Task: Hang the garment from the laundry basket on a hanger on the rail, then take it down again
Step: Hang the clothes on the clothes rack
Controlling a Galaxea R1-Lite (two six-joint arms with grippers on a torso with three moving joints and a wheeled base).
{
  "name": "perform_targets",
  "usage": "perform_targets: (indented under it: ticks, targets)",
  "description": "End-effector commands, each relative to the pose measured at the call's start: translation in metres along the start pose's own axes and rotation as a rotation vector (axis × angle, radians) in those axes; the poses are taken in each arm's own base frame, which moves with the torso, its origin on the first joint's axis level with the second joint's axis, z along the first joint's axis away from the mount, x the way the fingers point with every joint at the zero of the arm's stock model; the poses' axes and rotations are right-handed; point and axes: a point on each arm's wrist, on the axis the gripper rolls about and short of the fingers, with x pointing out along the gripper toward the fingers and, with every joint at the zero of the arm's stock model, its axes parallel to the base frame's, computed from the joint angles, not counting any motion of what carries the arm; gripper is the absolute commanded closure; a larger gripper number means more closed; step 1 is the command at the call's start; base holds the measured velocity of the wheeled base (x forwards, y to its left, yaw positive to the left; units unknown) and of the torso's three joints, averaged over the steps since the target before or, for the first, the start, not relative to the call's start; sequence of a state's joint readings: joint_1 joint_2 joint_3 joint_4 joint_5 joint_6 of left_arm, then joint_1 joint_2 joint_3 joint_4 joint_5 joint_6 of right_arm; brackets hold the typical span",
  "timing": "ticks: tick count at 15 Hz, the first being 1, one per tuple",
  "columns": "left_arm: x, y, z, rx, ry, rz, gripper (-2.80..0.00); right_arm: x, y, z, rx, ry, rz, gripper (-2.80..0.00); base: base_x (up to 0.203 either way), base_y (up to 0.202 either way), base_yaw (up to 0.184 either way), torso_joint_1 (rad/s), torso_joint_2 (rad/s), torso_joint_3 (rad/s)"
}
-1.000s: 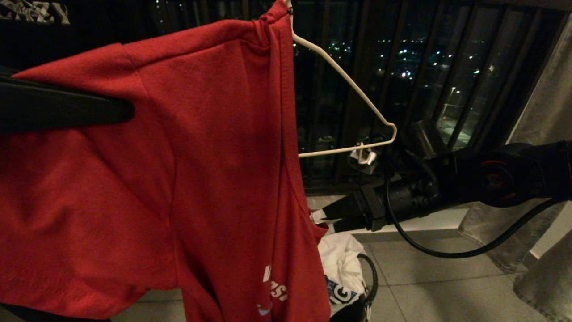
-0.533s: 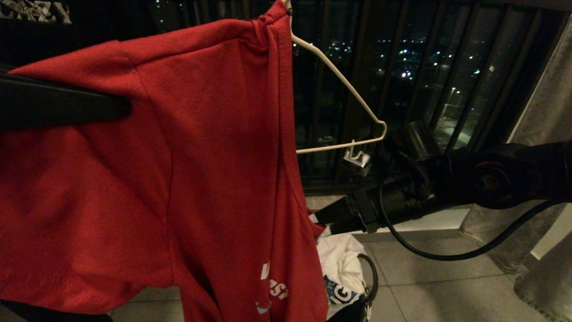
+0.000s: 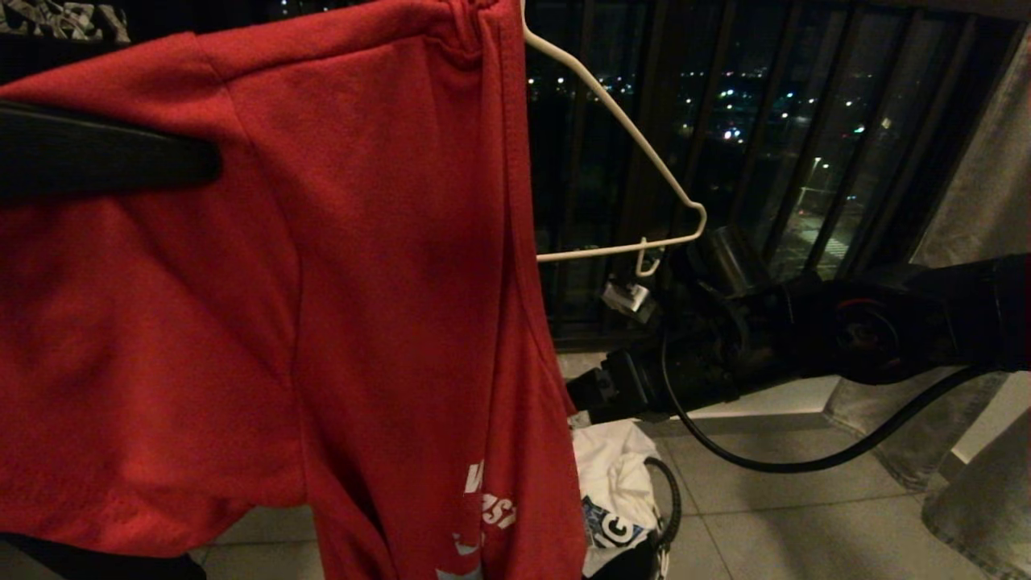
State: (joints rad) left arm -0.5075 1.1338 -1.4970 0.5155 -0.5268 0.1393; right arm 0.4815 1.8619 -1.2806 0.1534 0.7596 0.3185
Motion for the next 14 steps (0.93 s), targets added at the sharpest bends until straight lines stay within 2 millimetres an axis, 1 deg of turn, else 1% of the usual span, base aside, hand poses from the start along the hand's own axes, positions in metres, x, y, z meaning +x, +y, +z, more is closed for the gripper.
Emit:
perform_targets:
  ticks: [1,6,7,8,12,14]
  targets:
    - [0.0,0.0,0.0,0.0,0.001,-0.003,0.0,0.001,-0.002,0.0,0.006,0.004,0.002,-2.8,0.0,0.0,0.0,0.0,0.0,0.0]
    - [0.0,0.0,0.0,0.0,0.001,-0.003,0.0,-0.001,-0.002,0.002,0.002,-0.01,-0.004,-2.8,0.0,0.0,0.0,0.0,0.0,0.0]
    - [0.0,0.0,0.0,-0.001,0.002,-0.003,0.0,-0.003,-0.002,0.002,0.0,-0.014,-0.005,-2.64,0.0,0.0,0.0,0.0,0.0,0.0]
    - [0.0,0.0,0.0,0.0,0.0,-0.004,0.0,-0.003,-0.003,0.002,-0.001,-0.015,-0.004,0.0,0.0,0.0,0.0,0.0,0.0,0.0]
    - [0.0,0.0,0.0,0.0,0.001,-0.003,0.0,-0.006,-0.003,0.004,-0.003,-0.023,-0.007,0.0,0.0,0.0,0.0,0.0,0.0,0.0]
    - [0.0,0.0,0.0,0.002,0.001,-0.002,0.0,-0.013,-0.005,0.007,-0.003,-0.046,-0.016,0.0,0.0,0.0,0.0,0.0,0.0,0.0]
